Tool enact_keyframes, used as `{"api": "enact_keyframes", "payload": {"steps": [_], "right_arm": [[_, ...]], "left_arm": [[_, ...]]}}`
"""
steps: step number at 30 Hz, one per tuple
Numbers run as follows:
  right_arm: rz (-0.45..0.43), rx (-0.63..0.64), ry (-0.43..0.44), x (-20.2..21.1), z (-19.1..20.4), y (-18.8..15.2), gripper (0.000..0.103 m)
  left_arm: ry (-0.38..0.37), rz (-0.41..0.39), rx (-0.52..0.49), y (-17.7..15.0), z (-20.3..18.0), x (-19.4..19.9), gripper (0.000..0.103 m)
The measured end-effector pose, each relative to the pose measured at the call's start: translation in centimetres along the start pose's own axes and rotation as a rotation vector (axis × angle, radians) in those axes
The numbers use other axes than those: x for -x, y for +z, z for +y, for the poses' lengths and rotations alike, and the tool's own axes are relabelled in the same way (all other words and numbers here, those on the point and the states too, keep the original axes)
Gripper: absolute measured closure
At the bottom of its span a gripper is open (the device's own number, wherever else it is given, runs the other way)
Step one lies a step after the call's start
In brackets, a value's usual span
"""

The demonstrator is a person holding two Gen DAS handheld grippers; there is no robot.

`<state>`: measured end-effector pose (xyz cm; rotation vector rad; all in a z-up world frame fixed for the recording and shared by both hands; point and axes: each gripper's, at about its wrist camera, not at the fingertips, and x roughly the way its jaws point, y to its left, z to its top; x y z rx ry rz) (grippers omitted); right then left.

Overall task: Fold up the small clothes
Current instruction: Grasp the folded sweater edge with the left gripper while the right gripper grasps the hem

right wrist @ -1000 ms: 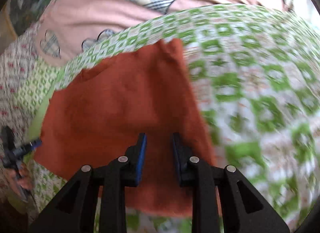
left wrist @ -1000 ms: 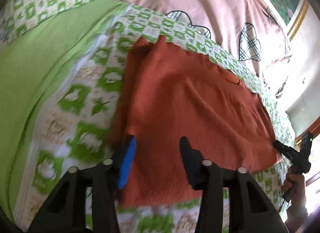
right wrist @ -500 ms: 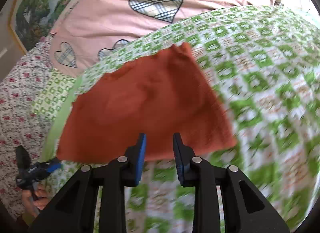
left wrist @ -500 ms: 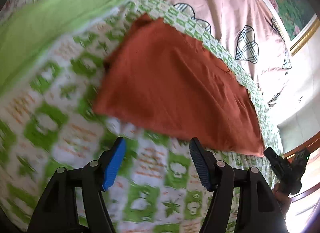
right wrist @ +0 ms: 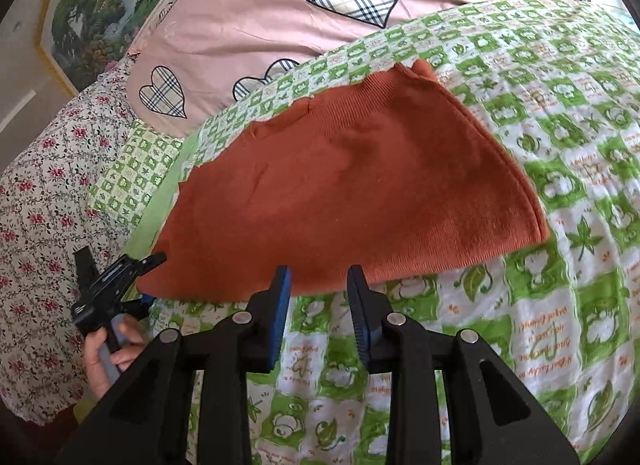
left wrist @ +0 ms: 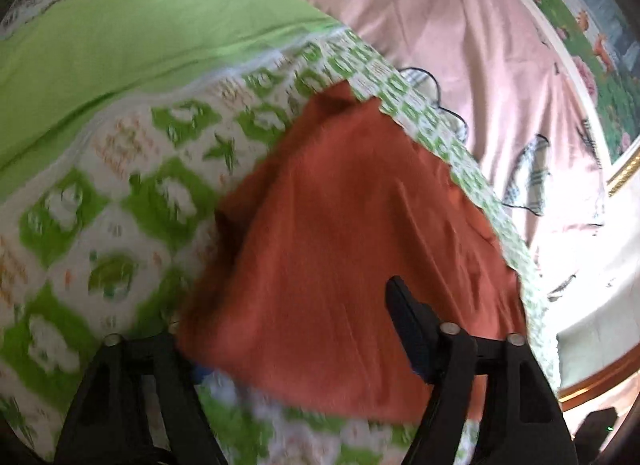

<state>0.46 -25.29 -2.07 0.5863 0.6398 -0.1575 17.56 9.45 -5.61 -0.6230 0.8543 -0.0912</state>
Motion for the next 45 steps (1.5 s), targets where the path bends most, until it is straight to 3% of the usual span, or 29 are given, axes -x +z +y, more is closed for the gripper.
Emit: {"api": "enact_keyframes", "payload": {"steps": [1,2,3,5,9,13,17,20,23,26,28,30,35,36,37,38,41,45], "right_arm": [[-0.003,0.001,0.003,-0.1,0.0,0.3,0.072],[-0.005,0.002,0.005,-0.3,-0.1,0.6,0.072],[-0.008,0.0,0.008,-0.4,-0.3,1.0,0.072],[-0.012,-0.006,0.016,-0.7,-0.7,1.6,0.072],[-0.033,0.003,0.006,-0.8,-1.6,3.1,0.072],[-0.042,-0.003,-0.001,-0.6,-3.1,4.5,0.072],[-0.033,-0.018,0.003,-0.5,-4.5,5.6,0.072],[-0.013,-0.04,0.023,-1.1,-5.3,6.5,0.072],[0.021,-0.059,0.06,-2.5,-5.5,7.5,0.072],[0.078,-0.052,0.119,-4.5,-4.4,8.5,0.07],[0.111,-0.057,0.179,-6.3,-3.4,9.2,0.047],[0.138,-0.072,0.242,-8.6,-2.4,10.1,0.038],[0.279,-0.108,0.328,-16.0,-0.1,12.0,0.038],[0.295,-0.12,0.32,-17.3,0.2,12.2,0.042],[0.314,-0.107,0.311,-18.4,0.7,12.5,0.07],[0.32,-0.091,0.301,-18.7,1.0,12.6,0.083],[0.27,-0.032,0.303,-17.4,2.2,13.9,0.088],[0.146,0.056,0.296,-11.9,2.0,16.0,0.088]], "left_arm": [[0.009,-0.003,-0.001,0.3,-0.1,-0.2,0.055],[0.005,-0.001,-0.004,0.7,-0.1,-0.5,0.079],[-0.018,0.011,-0.006,1.0,-0.1,-0.7,0.089],[-0.027,0.011,-0.018,1.4,-0.7,-0.6,0.092],[-0.028,-0.042,-0.189,1.1,-5.6,1.4,0.093],[-0.091,-0.063,-0.38,-0.4,-12.3,2.6,0.093],[-0.18,-0.029,-0.539,-3.5,-18.9,1.5,0.093],[-0.194,0.027,-0.636,-6.8,-21.9,-0.9,0.093],[-0.146,0.098,-0.695,-9.8,-22.6,-4.1,0.093],[-0.134,0.101,-0.701,-10.7,-21.9,-4.9,0.093],[-0.15,0.083,-0.692,-10.5,-21.4,-4.4,0.093],[-0.169,0.077,-0.681,-10.0,-20.9,-4.1,0.093],[-0.192,0.064,-0.686,-9.7,-20.7,-3.3,0.093],[-0.191,0.064,-0.691,-9.8,-20.9,-3.1,0.093],[-0.189,0.063,-0.695,-9.8,-20.9,-2.9,0.093],[-0.187,0.061,-0.7,-9.8,-21.1,-2.8,0.093],[-0.204,0.031,-0.723,-9.7,-22.4,-1.8,0.093],[-0.306,0.035,-0.742,-10.4,-25.7,-1.1,0.093]]}}
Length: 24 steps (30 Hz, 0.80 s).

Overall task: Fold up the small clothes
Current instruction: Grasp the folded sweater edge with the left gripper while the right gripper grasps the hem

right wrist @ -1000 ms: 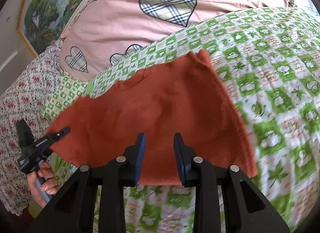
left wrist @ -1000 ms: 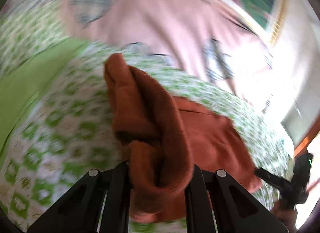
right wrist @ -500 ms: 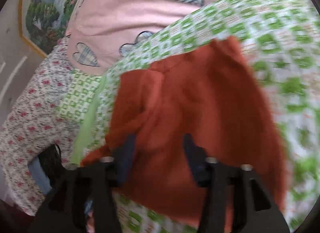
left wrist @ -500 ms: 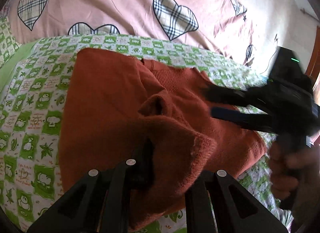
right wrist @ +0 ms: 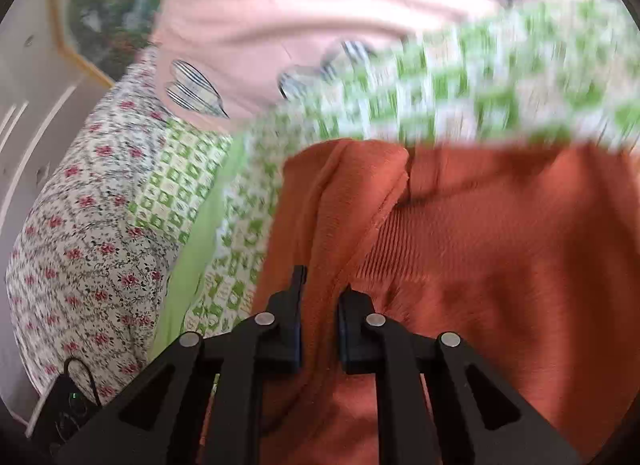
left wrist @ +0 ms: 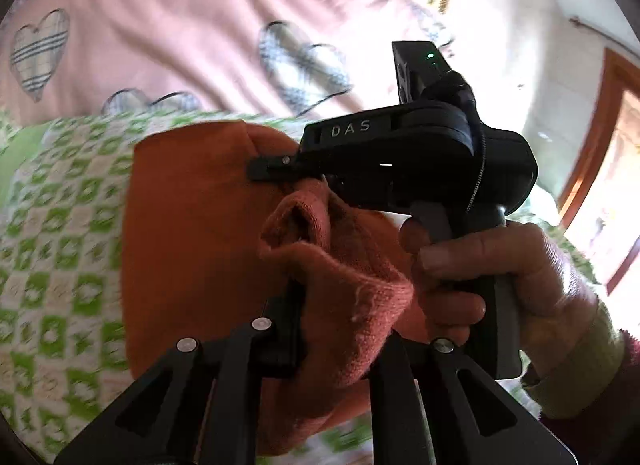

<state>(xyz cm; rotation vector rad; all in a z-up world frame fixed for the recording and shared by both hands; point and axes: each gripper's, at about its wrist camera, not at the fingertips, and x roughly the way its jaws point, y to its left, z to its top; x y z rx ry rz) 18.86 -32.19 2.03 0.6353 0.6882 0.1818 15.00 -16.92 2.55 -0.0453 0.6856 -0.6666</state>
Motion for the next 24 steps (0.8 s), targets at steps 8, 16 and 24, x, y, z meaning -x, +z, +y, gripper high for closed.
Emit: {"api": "enact_keyframes", "payload": {"steps": [8,16,24], "right_arm": [[-0.003,-0.05,-0.191,4.4,-6.5,-1.2,0.089],[-0.02,-0.014,-0.245,6.2,-8.1,-1.1,0.089],[0.008,-0.015,-0.322,6.6,-9.3,-2.6,0.079]], "left_arm": [[-0.102,0.103,-0.036,-1.4,-5.3,-6.4,0.092],[-0.152,0.135,-0.022,-1.6,-6.3,-8.4,0.091],[-0.2,0.22,0.005,-2.6,-5.0,-6.7,0.049]]}}
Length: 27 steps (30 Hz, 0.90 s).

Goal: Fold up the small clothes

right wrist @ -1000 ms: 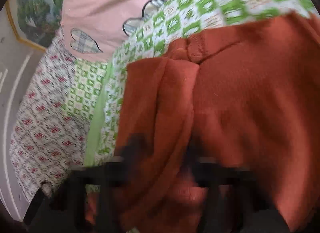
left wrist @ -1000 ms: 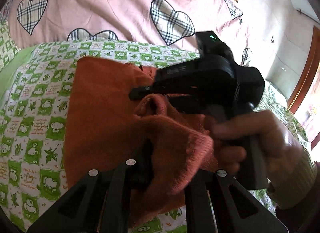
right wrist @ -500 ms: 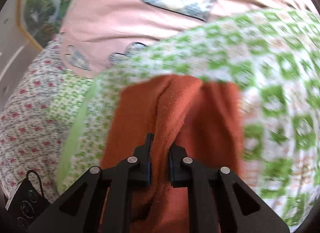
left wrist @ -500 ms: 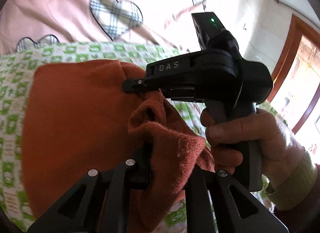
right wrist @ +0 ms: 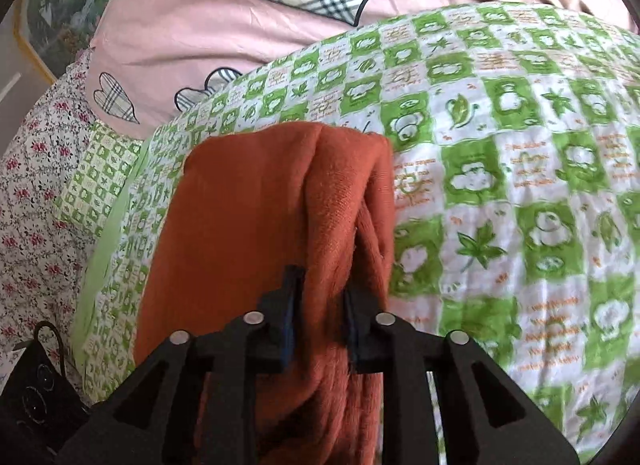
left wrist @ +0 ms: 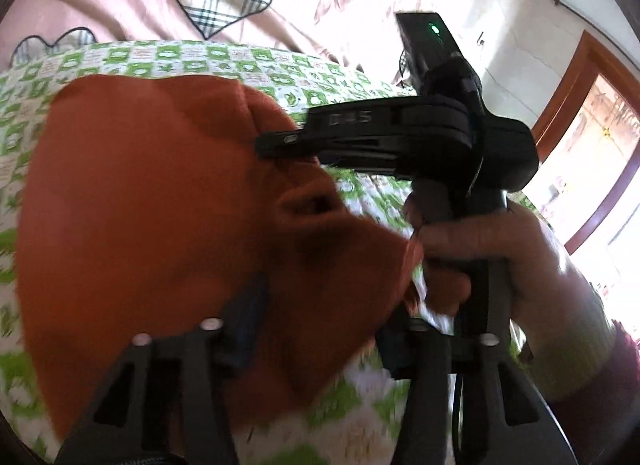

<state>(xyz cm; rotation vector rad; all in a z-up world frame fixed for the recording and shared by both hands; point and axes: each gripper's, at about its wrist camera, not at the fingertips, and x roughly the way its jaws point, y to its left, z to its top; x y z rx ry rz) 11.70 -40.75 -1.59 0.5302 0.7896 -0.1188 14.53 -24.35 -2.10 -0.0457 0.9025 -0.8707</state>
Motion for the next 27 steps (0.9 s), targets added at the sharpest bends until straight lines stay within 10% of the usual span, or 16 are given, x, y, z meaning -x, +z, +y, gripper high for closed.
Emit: {"api": "enact_keyframes", "payload": {"steps": [2,6,11,23,27], "right_arm": [[-0.021,-0.005,-0.032,1.1,-0.1,-0.3,0.077],[-0.069,-0.044,-0.009,3.7,-0.3,-1.1,0.028],[-0.036,-0.046,0.061,3.3,0.6,-1.7,0.02],[0.097,-0.031,0.046,-1.2,-0.3,-2.2,0.021],[0.141,-0.093,0.107,-2.0,-0.6,-2.3,0.071]], "left_arm": [[-0.01,0.0,0.0,-0.7,0.6,2.0,0.045],[0.04,-0.049,0.031,-1.6,3.1,7.0,0.029],[0.115,-0.066,0.165,-0.9,8.9,9.4,0.021],[0.042,0.038,0.35,2.2,16.6,1.8,0.021],[-0.011,0.021,0.331,3.4,16.4,0.9,0.067]]}}
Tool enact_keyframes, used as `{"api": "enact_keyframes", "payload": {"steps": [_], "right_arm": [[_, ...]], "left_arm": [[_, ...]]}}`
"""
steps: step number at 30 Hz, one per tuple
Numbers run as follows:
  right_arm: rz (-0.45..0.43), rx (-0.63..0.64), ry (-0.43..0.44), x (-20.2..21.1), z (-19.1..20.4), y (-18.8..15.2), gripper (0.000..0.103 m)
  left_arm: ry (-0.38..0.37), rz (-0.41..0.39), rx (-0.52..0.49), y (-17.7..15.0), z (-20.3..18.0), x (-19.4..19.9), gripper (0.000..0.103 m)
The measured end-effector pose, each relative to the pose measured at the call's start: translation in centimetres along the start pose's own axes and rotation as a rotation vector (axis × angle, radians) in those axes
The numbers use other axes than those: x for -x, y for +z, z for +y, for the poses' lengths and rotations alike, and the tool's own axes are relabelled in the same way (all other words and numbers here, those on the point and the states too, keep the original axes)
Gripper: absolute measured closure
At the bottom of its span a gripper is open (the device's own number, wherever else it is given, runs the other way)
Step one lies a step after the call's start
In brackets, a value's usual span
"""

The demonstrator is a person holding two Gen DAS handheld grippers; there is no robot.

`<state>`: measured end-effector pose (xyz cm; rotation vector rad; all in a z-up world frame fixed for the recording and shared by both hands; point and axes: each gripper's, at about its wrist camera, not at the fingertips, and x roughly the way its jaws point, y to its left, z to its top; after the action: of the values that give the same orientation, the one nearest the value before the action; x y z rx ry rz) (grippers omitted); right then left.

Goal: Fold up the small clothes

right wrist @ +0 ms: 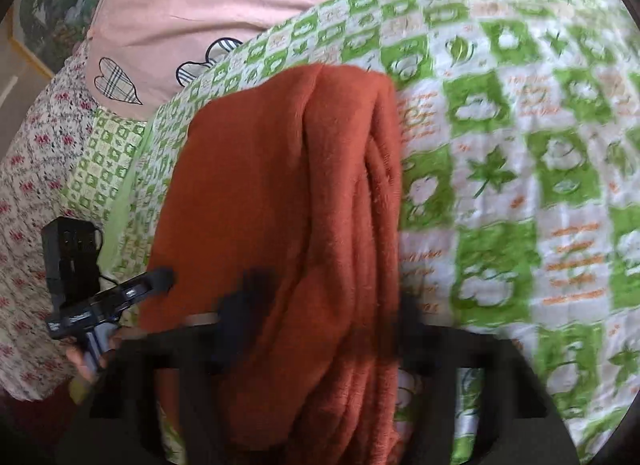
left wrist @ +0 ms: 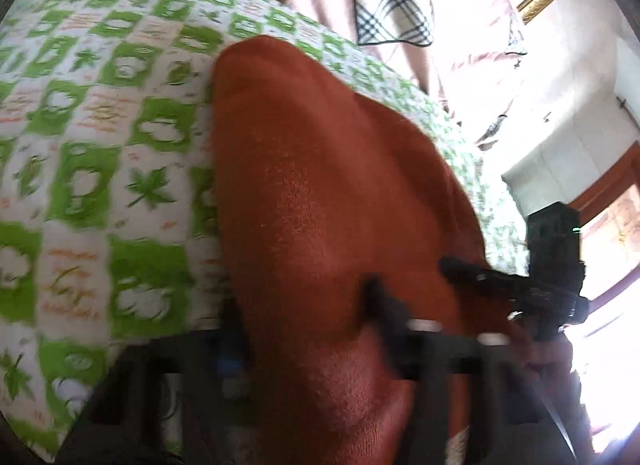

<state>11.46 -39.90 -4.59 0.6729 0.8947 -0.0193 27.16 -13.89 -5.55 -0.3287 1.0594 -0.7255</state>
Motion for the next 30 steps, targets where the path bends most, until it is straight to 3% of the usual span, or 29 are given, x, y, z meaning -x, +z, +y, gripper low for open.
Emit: {"api": "enact_keyframes", "payload": {"steps": [2,5,9,16,19,21,24,28,30], "right_arm": [[-0.016,0.008,-0.005,0.2,0.6,-0.4,0.075],[-0.057,0.02,0.042,1.2,2.8,-1.0,0.077],[-0.084,0.08,0.141,1.2,7.5,-2.6,0.078],[-0.023,0.119,0.287,-4.4,13.4,-6.3,0.078],[0.033,0.139,0.245,-7.5,14.5,-7.5,0.078],[0.048,0.153,0.183,-8.6,14.4,-7.8,0.078],[0.053,0.116,0.197,-8.8,13.3,-7.9,0.074],[0.035,0.119,0.132,-7.5,13.3,-8.0,0.06],[-0.005,0.118,0.113,-5.9,13.2,-8.4,0.06]], "left_arm": [[-0.011,-0.018,-0.013,0.0,-0.3,1.0,0.079],[-0.028,-0.061,-0.047,-0.5,-1.1,4.2,0.08],[0.004,-0.153,-0.104,-2.0,-1.2,11.1,0.081],[0.083,-0.179,-0.066,-5.2,3.8,19.1,0.081],[0.116,-0.142,-0.009,-6.9,7.4,19.2,0.08],[0.126,-0.104,0.044,-7.7,9.8,18.0,0.078],[0.091,-0.092,0.112,-8.0,12.2,17.8,0.062],[0.11,-0.134,0.139,-5.7,13.8,18.2,0.046],[0.119,-0.157,0.16,-3.5,15.0,18.1,0.045]]}}
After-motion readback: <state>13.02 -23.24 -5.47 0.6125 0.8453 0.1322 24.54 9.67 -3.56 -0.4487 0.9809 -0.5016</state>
